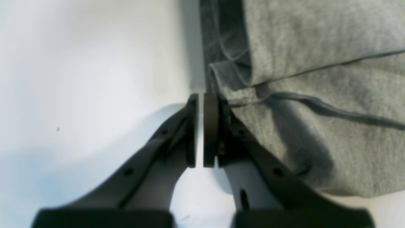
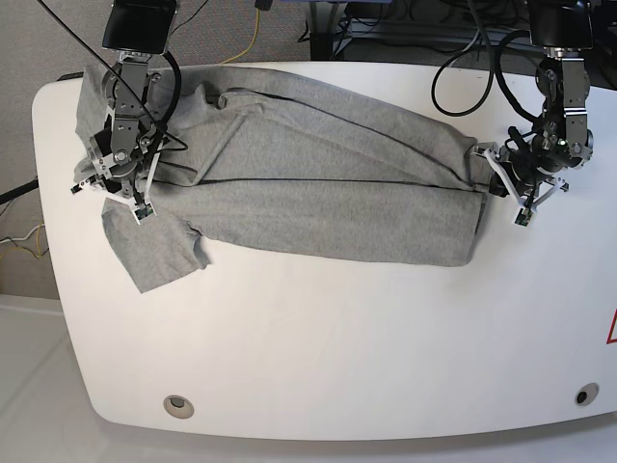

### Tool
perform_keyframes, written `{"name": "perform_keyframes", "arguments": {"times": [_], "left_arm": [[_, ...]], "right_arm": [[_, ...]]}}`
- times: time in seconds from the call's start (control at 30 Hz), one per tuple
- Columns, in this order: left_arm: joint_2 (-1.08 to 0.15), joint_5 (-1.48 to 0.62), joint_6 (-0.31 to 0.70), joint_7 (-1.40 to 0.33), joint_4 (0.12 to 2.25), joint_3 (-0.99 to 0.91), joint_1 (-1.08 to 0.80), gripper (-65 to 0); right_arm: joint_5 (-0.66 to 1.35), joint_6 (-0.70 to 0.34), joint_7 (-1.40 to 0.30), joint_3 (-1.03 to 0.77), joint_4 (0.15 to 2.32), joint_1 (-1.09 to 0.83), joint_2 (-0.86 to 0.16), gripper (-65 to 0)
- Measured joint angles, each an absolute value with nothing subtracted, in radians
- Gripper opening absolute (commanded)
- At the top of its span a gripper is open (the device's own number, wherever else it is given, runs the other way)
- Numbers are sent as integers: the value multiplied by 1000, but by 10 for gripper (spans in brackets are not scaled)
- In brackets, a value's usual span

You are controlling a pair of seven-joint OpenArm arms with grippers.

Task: Fold the T-shirt properly
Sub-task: 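Carry the hem with both grippers over the shirt toward the collar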

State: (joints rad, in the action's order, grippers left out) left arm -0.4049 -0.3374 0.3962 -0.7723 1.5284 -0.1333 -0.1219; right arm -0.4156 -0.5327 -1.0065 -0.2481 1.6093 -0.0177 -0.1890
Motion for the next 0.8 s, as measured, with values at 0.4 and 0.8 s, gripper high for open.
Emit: {"name": "perform_keyframes", "arguments": {"times": [0.4, 0.8], "left_arm": [[-391, -338, 394, -771, 1529, -135, -128, -634], [-391, -337, 393, -771, 1530, -135, -118, -634]], "right_arm": [[-469, -495, -858, -252, 1460, 13, -211, -650], [-494, -471, -788, -258, 1422, 27, -213, -650]]}}
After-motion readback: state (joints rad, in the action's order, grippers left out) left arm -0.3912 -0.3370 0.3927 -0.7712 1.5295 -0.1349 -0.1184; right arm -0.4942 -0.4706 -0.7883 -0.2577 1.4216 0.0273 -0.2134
